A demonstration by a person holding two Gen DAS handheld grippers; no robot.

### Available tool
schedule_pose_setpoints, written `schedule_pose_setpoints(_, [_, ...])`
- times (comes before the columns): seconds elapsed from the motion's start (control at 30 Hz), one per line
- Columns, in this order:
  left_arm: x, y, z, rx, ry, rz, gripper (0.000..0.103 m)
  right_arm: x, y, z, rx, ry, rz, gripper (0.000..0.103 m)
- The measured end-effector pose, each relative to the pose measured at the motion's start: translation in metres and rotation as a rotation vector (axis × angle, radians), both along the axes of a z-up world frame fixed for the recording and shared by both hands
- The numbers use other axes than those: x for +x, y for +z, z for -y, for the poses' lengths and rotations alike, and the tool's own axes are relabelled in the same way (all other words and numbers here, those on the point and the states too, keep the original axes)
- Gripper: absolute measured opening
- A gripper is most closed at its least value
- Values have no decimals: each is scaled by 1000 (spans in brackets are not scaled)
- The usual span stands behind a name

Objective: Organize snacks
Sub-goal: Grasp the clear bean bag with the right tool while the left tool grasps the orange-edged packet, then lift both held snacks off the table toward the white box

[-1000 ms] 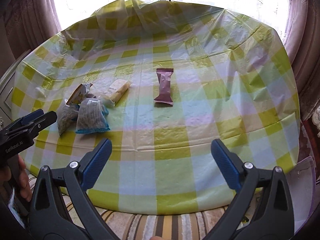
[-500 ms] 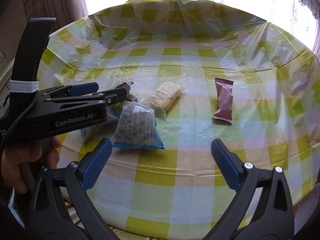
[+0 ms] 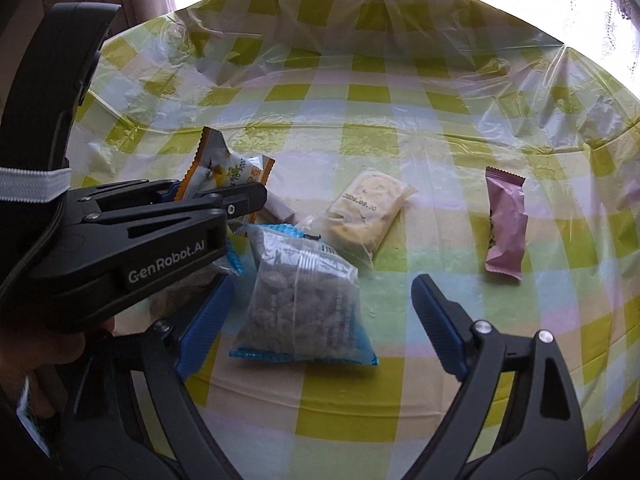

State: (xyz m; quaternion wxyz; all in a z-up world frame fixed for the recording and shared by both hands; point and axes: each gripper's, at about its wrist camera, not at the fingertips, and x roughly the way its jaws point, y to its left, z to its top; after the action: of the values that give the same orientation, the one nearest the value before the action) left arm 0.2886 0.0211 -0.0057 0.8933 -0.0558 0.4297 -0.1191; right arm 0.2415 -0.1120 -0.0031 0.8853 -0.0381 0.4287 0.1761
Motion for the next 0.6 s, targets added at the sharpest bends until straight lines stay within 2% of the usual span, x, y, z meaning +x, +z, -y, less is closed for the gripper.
schedule_pose_setpoints(0.1, [-3, 1, -1, -2, 11, 15, 26, 4, -5, -3, -10, -1, -8, 78])
schedule_pose_setpoints(0.17, [-4, 3, -3, -7, 17, 22, 26, 6, -9, -4, -6, 4, -26, 66])
schedule_pose_setpoints(0.23, [-6, 5, -5, -10, 25, 31, 26, 7, -12, -5, -14, 3, -34, 60])
schedule_pose_setpoints(0.43, [-12, 13, -9, -18, 47, 56, 26, 2, -9, -2, -15, -7, -26, 53])
schedule_pose_setpoints(0.6, [-21, 22, -6, -19, 52, 75, 26, -3, -4, 10, -10, -33, -25, 52])
